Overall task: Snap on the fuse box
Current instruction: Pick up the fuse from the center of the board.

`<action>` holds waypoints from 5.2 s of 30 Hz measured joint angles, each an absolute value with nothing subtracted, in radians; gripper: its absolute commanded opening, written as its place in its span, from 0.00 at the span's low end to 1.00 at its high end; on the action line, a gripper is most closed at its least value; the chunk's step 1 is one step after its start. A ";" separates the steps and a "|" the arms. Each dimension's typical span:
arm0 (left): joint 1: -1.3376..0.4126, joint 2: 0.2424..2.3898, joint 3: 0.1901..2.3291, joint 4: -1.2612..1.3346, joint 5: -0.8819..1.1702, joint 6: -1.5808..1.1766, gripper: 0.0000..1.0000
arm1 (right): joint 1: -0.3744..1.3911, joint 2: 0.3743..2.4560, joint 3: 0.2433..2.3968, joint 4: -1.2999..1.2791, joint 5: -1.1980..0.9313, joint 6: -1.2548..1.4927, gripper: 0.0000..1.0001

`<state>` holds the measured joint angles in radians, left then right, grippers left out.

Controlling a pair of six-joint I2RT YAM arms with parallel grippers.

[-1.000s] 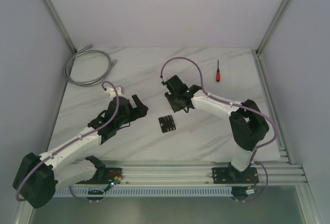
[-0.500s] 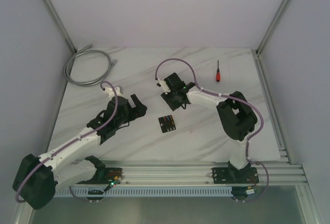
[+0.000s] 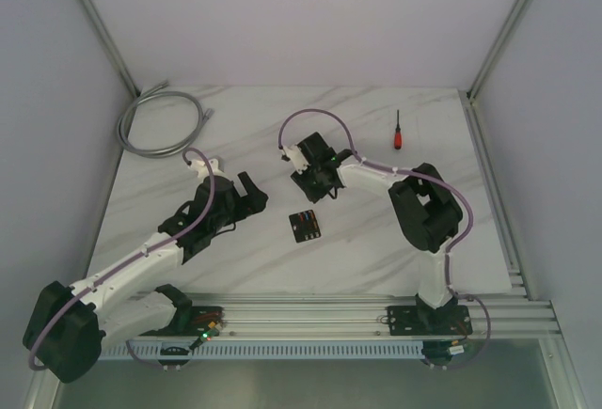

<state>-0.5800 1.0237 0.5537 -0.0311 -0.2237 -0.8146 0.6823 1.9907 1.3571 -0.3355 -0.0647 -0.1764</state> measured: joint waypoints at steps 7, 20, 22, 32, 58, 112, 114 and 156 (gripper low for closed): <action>-0.577 1.024 0.554 -0.031 -0.222 -0.815 1.00 | 0.668 1.994 1.361 -0.337 -0.075 -0.180 0.32; -0.577 1.045 0.554 -0.030 -0.194 -0.813 1.00 | 0.656 1.992 1.360 -0.338 -0.028 -0.105 0.21; -0.577 1.050 0.554 -0.021 -0.176 -0.810 1.00 | 0.656 1.985 1.352 -0.337 -0.021 -0.079 0.21; -0.582 1.053 0.516 0.128 -0.060 -0.802 0.88 | 0.656 1.808 1.243 -0.335 0.022 0.128 0.21; -0.807 1.196 0.566 0.554 -0.088 -0.733 0.46 | 0.827 1.348 1.070 -0.154 0.132 0.557 0.22; -0.812 0.997 0.677 0.358 0.303 -0.330 0.00 | 0.635 1.127 1.047 -0.170 -0.715 -0.032 0.42; -0.812 0.997 0.678 0.355 0.326 -0.327 0.00 | 0.633 1.127 1.048 -0.176 -0.739 -0.049 0.40; -0.813 0.995 0.678 0.364 0.442 -0.347 0.00 | 0.580 1.124 1.049 -0.221 -0.966 -0.135 0.07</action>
